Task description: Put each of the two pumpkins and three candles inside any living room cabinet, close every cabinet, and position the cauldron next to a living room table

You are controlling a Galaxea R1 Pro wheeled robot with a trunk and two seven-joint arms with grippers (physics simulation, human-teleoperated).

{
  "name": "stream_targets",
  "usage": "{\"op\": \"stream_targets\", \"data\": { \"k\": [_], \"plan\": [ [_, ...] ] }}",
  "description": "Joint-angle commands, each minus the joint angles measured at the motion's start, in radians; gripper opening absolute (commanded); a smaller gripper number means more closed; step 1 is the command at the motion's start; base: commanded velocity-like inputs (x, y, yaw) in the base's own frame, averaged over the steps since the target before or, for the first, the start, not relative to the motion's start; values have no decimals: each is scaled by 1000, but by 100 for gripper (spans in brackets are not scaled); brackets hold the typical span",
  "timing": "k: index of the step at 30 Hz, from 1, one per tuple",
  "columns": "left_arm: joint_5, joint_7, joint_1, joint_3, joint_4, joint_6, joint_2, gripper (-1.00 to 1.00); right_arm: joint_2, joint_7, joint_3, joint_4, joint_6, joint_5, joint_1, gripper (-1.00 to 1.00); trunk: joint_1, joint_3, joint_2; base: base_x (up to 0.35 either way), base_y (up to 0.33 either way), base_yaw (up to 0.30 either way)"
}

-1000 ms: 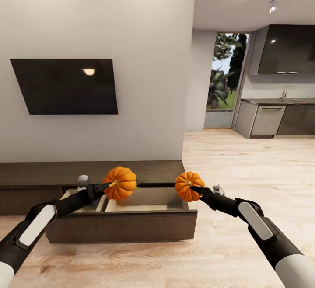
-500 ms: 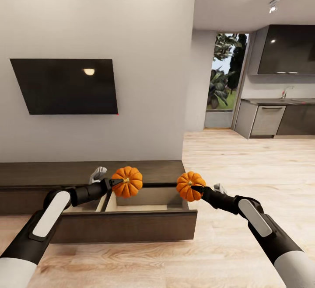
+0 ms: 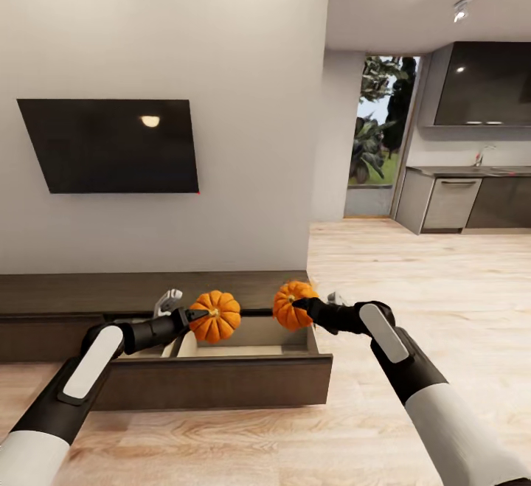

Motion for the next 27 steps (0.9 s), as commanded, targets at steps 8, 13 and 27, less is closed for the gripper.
{"op": "stream_targets", "data": {
  "k": [8,13,27],
  "plan": [
    [28,-34,-1,-4,0,6,-8,-100,39,-40,2,61,68,-20,-14,-100,0,-1,-1,0,0,0],
    [29,-46,-1,-4,-6,73,-10,-100,40,-34,2,97,83,-27,-22,-100,0,-1,-1,0,0,0],
    [28,-70,-1,-2,-4,86,-15,-100,39,53,-1,157,85,-30,-23,-100,0,-1,-1,97,0,0]
  ]
}}
